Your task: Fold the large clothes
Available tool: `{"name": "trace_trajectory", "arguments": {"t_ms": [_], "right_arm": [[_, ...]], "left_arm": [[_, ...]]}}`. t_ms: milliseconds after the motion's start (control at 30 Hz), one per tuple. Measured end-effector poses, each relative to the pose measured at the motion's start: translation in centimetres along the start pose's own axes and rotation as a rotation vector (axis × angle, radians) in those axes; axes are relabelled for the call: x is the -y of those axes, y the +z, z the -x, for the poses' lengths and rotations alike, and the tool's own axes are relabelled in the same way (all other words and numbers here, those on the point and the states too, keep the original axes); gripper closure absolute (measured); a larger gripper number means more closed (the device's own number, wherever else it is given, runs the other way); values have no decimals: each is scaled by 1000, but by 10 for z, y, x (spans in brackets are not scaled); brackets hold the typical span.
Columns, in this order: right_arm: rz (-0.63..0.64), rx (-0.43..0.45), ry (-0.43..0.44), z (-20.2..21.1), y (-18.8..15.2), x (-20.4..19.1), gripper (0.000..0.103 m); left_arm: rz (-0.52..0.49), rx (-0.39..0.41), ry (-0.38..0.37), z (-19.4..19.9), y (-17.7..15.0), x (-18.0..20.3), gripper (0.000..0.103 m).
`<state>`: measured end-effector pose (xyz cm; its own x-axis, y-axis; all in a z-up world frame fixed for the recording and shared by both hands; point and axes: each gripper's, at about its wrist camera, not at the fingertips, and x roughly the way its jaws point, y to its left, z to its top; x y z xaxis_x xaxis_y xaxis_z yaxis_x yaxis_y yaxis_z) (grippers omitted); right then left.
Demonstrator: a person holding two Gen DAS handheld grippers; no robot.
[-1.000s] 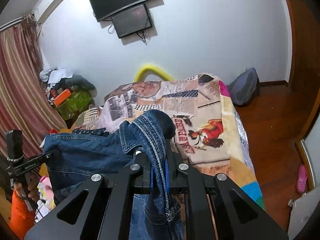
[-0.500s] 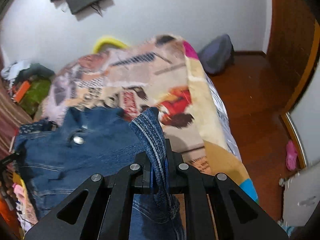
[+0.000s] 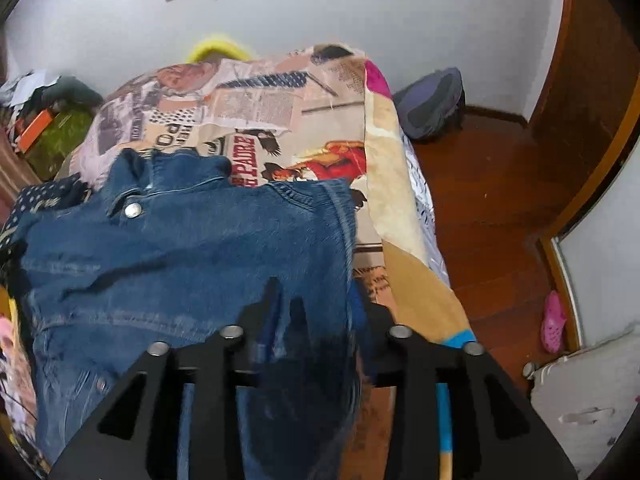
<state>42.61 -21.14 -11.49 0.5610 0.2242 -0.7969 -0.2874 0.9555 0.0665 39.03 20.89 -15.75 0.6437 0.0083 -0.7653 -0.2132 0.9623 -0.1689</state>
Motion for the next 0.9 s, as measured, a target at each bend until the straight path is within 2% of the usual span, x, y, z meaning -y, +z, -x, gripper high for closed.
{"name": "trace_trajectory", "arguments": {"t_ms": [33,100,167,233,367,433,600,733,900], "right_arm": [[5,13,7,5,-3,-1,62],[21,43,28,26,-12,-3,51],[36,51,28,40,-18,-7,44],[63,71,23,57,-27,-12,43],[107,77,15,79,-45,-24,41],[116,78,23,86,-56,-28,41],[124,71,35,100,-89,-36,41],[102,32,51,100,-108,-40,41],[70,-14,68,97,-132,-42,41]], "left_arm": [[-4,0,3,3,-2,1,65],[-9,-8,5,16,-15,3,54],[-12,-16,2,26,-28,4,48],[-25,-20,8,38,-43,5,48],[-48,-28,34,57,-72,5,37],[-57,-36,40,64,-86,4,36],[-44,-114,25,74,-126,-7,35],[-63,-173,3,75,-152,-13,35],[-6,-263,-32,64,-195,-28,35]]}}
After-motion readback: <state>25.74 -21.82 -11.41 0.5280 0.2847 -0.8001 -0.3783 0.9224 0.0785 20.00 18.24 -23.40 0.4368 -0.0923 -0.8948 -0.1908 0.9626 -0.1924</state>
